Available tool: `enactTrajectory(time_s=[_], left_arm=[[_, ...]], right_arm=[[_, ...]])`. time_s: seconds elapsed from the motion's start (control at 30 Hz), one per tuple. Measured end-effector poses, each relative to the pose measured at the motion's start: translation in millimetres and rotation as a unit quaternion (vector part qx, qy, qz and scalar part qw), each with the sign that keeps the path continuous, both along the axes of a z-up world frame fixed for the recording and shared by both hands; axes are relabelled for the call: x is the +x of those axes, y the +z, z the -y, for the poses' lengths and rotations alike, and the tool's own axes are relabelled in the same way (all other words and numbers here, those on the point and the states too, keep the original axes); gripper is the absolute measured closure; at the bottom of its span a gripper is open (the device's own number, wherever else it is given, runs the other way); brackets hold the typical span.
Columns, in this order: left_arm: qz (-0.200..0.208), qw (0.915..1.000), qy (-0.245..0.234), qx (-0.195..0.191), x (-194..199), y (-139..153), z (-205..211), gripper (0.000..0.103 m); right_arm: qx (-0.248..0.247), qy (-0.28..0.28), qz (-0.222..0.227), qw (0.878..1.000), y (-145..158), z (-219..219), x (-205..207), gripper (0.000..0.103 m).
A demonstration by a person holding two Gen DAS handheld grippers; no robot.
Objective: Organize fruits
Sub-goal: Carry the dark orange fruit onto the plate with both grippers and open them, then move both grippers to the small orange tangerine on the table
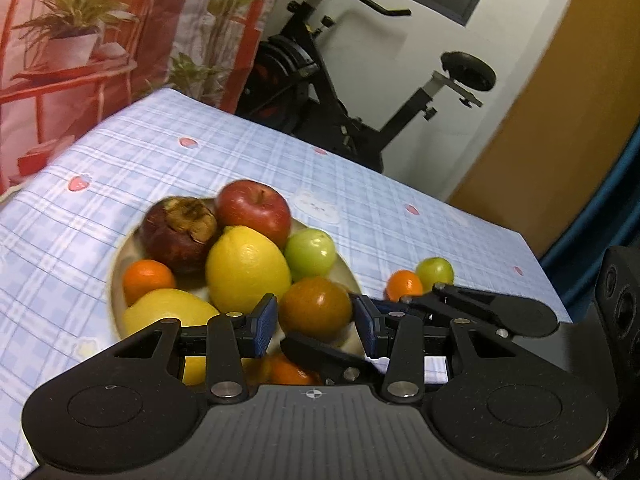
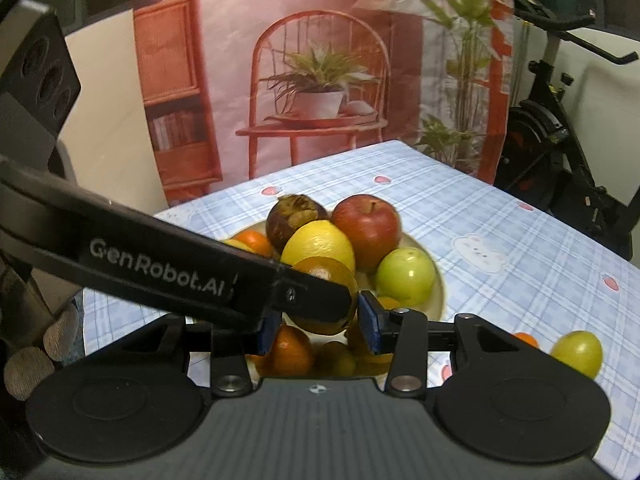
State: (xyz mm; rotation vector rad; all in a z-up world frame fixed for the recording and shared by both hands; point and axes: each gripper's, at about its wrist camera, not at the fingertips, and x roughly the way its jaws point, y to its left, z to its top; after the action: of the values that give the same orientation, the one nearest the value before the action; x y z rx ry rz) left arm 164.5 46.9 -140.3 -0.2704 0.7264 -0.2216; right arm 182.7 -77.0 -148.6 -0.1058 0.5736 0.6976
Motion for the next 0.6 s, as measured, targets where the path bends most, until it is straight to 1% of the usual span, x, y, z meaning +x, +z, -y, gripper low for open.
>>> enactTrajectory(time_s=[0.07, 0.17, 0.23, 0.4, 0.5, 0.6], left_arm=[[0.004, 1.0000, 0.005, -0.002, 1, 2, -2, 0.058], [0.011, 0.9998, 0.014, 0.000, -2, 3, -5, 0.058], [0.019, 0.9995, 0.025, -0.003, -6, 4, -8, 0.058], [0.034, 0.9978, 0.055, -0.009, -7, 9, -17, 0.058], [0.036, 0.9977, 0.057, -0.006, -7, 10, -15, 0.058], [0.038, 0.9982, 0.047, 0.000, -6, 11, -10, 0.058]], right_arm=[[-0.011, 0.002, 0.004, 1.000, -2, -4, -1, 0.058], [-0.015, 0.001, 0.010, 1.000, -2, -3, -2, 0.057], [-0.017, -0.005, 0.014, 1.000, -2, -1, -3, 0.054], [-0.007, -0.021, 0.025, 0.999, 1, 11, -11, 0.051], [0.003, -0.039, 0.029, 0.999, 3, 24, -16, 0.051], [0.013, -0.060, 0.037, 0.997, 5, 39, -20, 0.051]])
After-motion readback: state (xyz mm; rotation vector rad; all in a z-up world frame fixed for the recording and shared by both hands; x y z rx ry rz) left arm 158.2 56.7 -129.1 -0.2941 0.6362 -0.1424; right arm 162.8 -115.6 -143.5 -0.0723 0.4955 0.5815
